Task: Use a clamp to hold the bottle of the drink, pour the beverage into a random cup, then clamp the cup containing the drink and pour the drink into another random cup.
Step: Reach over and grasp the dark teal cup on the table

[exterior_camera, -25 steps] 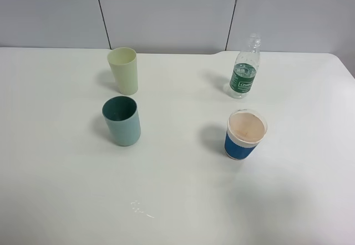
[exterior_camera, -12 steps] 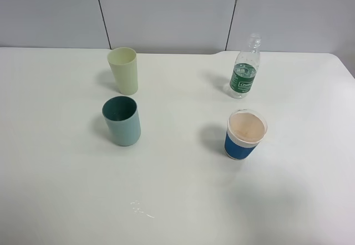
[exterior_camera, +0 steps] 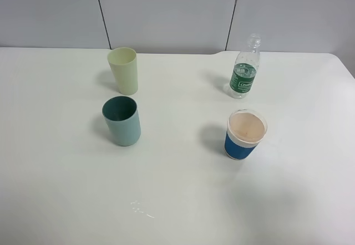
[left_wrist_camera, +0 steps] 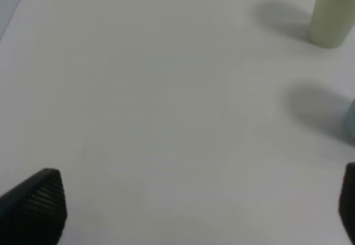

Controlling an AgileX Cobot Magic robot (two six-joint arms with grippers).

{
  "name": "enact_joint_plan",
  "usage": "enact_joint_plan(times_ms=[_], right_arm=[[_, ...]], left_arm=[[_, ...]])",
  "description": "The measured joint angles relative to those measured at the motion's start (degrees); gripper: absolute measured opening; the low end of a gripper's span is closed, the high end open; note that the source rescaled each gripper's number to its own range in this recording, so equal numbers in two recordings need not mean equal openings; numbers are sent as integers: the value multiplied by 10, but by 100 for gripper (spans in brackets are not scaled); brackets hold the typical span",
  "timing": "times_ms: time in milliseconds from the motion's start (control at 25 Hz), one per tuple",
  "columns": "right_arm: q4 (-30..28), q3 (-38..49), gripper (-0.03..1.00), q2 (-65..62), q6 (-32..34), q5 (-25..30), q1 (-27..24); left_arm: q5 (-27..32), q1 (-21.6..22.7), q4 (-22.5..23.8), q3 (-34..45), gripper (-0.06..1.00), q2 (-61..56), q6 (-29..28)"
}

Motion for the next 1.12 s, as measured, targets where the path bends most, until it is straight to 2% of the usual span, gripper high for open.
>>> enact_joint_plan(times_ms=[560,680,880,1120], right_arm=[[0,0,85,0,0,0,0],[0,0,85,0,0,0,0],[0,0,85,0,0,0,0],[0,0,85,0,0,0,0]], left_arm=[[-2,0,0,-2,100,5,0],[-34,0,-21,-26,100,45,1],[-112,0,-86,-63,100,165,10],[-142,0,-129,-65,100,308,64]])
